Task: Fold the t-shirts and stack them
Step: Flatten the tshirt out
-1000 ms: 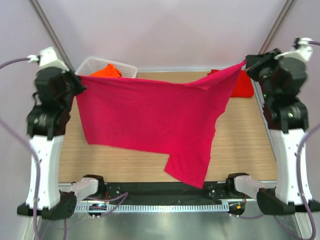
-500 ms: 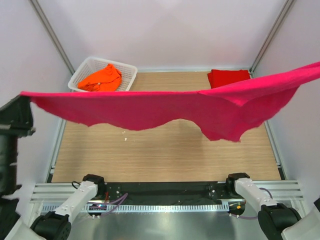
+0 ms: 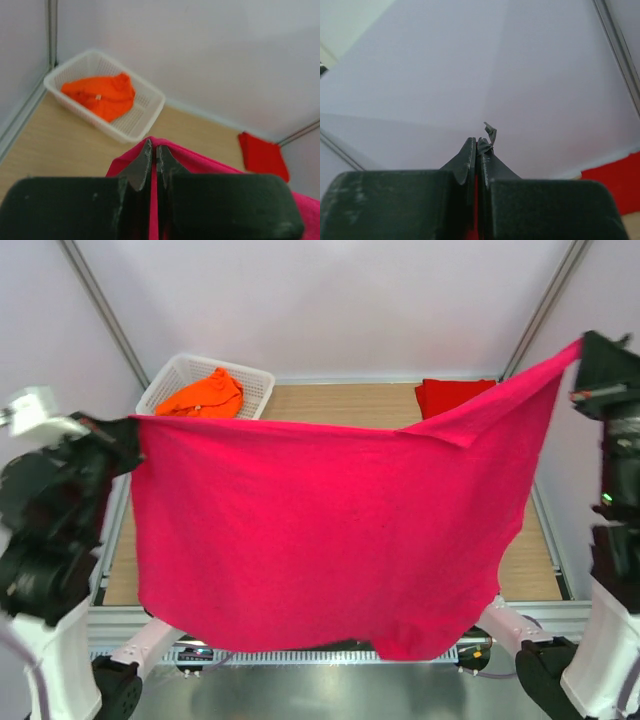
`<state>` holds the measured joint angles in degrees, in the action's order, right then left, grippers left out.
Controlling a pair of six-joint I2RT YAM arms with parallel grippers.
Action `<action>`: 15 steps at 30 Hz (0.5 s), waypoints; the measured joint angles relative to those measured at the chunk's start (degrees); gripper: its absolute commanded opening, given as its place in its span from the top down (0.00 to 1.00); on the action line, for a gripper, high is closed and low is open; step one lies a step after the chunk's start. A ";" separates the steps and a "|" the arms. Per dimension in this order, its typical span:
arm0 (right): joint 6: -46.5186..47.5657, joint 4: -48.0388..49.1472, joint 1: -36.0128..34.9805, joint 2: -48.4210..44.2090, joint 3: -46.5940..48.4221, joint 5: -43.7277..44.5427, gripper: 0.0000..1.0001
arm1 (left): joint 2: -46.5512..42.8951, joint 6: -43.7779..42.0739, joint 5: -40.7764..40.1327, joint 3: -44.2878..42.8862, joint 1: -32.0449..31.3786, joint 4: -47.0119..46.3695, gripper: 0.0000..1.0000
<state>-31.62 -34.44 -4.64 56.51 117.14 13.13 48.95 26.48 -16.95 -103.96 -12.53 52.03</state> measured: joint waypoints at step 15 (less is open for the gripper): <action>1.73 5.92 -0.66 10.67 -44.37 2.40 0.99 | 19.85 -0.11 -0.17 41.18 -0.07 -9.75 1.00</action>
<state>-29.89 -28.51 -5.30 67.18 72.77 15.53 68.79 26.37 -17.12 -62.78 -12.60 42.28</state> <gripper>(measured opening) 0.036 0.011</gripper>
